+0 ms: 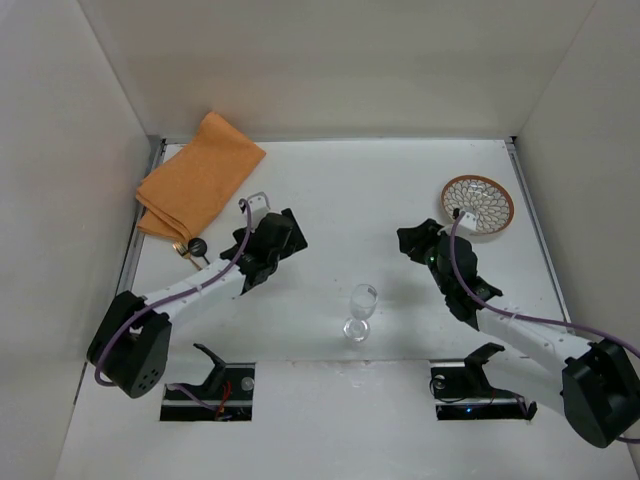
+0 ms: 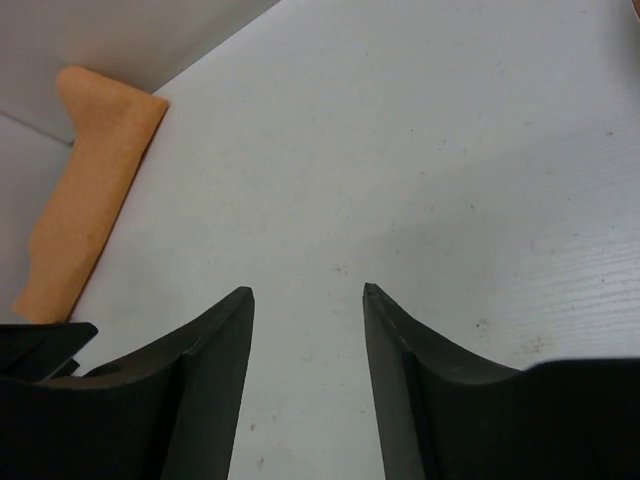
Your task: Set the dinner table for one person
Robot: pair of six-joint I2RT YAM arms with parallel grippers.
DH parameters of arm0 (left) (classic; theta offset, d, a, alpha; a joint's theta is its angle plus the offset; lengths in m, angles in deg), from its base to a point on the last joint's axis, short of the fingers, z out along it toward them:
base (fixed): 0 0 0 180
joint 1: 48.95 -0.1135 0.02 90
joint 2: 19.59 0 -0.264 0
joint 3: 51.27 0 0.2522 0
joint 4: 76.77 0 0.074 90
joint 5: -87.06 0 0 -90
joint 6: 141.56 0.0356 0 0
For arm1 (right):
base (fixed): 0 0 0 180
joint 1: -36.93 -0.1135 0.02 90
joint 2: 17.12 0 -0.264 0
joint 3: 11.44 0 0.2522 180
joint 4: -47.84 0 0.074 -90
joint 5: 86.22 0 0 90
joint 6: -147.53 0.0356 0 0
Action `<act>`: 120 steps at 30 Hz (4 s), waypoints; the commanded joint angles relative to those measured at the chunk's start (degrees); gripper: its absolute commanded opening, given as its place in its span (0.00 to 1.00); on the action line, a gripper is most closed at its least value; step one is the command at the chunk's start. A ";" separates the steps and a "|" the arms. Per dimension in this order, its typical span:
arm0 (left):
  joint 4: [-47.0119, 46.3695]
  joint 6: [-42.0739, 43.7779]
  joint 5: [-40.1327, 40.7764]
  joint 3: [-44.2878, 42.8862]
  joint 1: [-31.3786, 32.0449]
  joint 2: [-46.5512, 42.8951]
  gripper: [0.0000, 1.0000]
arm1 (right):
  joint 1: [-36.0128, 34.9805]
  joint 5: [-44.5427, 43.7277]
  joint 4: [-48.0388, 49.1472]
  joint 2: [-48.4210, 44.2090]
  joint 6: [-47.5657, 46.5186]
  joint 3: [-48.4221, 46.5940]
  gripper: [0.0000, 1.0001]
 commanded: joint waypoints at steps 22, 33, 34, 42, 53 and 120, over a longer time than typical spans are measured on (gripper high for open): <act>-15.41 14.53 4.15 -12.81 -21.04 13.75 1.00 | -0.52 3.71 0.65 -0.92 -1.38 -2.70 0.01; -15.15 29.90 9.14 -31.00 -25.00 33.87 0.26 | -2.97 2.14 0.30 1.28 -2.96 -4.11 0.02; -14.62 30.61 9.24 -32.84 -25.18 35.37 0.29 | -3.15 1.61 -0.13 1.37 -3.31 -4.28 0.02; -11.63 36.59 5.91 -43.49 -25.71 46.54 0.54 | -3.86 0.99 -0.58 -0.47 -3.49 -4.20 0.04; -5.92 40.28 2.56 -55.53 -25.44 56.21 0.30 | -4.12 0.55 0.12 -0.03 -3.32 -3.94 0.04; -26.40 -9.37 -6.93 -3.42 -11.91 28.01 0.13 | -3.24 1.43 3.02 3.65 -3.58 -3.32 0.30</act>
